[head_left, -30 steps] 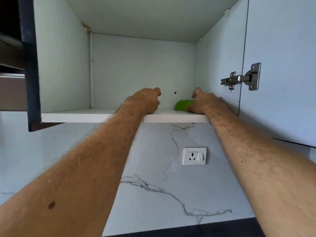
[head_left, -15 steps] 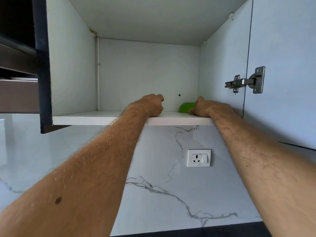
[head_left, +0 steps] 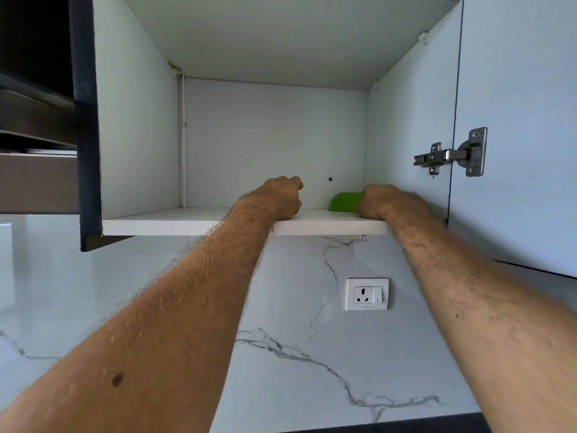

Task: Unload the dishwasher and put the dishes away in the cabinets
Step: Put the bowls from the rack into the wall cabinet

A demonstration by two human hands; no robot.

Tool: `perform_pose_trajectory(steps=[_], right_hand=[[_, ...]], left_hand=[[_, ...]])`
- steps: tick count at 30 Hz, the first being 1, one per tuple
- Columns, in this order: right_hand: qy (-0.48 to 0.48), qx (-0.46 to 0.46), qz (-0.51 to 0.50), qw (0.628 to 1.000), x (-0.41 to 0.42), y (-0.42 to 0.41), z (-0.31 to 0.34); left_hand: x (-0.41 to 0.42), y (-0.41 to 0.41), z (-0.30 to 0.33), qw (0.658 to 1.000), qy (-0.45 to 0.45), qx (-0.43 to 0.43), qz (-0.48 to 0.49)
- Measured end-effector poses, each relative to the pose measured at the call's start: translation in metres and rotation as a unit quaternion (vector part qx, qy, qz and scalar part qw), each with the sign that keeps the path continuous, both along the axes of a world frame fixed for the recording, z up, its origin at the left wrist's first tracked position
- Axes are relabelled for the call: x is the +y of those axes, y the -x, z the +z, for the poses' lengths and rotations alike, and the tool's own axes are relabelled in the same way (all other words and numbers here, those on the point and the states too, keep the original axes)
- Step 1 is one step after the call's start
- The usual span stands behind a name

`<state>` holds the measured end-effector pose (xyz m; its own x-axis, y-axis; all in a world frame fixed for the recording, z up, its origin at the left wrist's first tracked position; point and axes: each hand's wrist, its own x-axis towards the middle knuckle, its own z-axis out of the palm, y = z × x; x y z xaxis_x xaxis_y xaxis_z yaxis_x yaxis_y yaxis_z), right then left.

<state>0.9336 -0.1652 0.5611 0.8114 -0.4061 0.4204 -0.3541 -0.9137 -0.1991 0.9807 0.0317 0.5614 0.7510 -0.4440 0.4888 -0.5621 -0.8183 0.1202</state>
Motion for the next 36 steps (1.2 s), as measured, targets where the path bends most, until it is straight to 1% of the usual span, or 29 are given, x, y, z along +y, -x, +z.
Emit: perform_pose_trajectory(steps=[4, 9, 20, 23, 26, 30, 33, 36], right_hand=[[0.037, -0.041, 0.020, 0.998, 0.000, 0.001, 0.000], [0.009, -0.039, -0.006, 0.999, -0.001, -0.002, -0.002], [0.012, -0.072, 0.005, 0.997, -0.003, -0.001, -0.002], [0.022, -0.115, 0.016, 0.993, -0.003, 0.002, -0.003], [0.013, -0.183, 0.043, 0.982, -0.002, 0.008, -0.006], [-0.037, -0.318, 0.084, 0.944, 0.003, 0.024, -0.010], [-0.063, -0.355, 0.087, 0.929, 0.016, 0.036, -0.019], [-0.067, -0.373, 0.066, 0.923, 0.032, 0.048, -0.030]], left_hand=[[-0.001, -0.001, 0.000, 1.000, -0.004, 0.000, 0.007], [-0.001, -0.003, 0.000, 1.000, -0.010, -0.002, 0.006], [-0.001, -0.008, 0.000, 1.000, -0.004, -0.009, -0.008], [-0.001, -0.011, -0.001, 1.000, -0.006, -0.022, 0.002], [-0.003, -0.014, -0.002, 0.998, -0.028, -0.051, 0.034], [-0.004, -0.014, -0.002, 0.995, -0.042, -0.075, 0.054], [-0.003, -0.009, -0.003, 0.992, -0.046, -0.101, 0.055], [0.001, 0.002, -0.002, 0.986, -0.030, -0.156, 0.047]])
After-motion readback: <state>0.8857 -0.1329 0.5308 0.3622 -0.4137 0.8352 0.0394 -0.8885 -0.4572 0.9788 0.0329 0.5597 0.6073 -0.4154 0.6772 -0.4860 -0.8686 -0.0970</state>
